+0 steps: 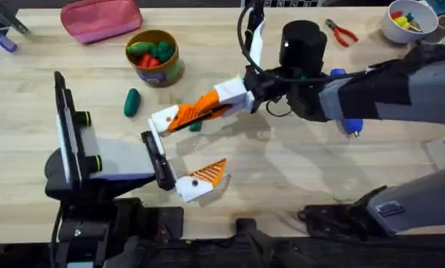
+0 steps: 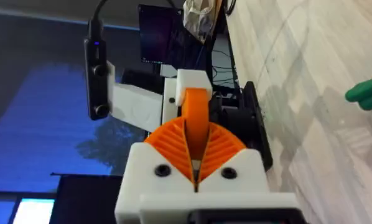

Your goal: Pick up the gripper from the table and insert it into the empty holder that is missing its gripper. Then pick up a screw, insert it into the mounting hole, and use the screwdriver to tighten it. Finally, clean up the table by picking up the vegetable and placing it into the bucket.

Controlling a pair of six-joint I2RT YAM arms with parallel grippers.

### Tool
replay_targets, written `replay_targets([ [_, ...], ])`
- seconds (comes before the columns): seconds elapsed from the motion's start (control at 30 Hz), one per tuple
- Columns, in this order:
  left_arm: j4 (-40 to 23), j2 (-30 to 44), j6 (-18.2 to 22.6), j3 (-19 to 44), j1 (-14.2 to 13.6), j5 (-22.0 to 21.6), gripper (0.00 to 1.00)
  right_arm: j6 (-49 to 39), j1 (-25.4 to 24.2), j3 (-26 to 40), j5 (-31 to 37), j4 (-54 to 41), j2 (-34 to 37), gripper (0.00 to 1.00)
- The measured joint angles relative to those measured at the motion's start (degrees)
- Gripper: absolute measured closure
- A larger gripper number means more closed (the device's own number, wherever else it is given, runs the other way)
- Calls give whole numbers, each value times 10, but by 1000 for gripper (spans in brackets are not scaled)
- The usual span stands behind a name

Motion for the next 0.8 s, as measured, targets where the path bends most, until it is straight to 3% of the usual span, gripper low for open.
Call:
replay_targets([
  [0.8,0,0,-6,0,0,-3,15,9,29,0,41,4,0,995],
])
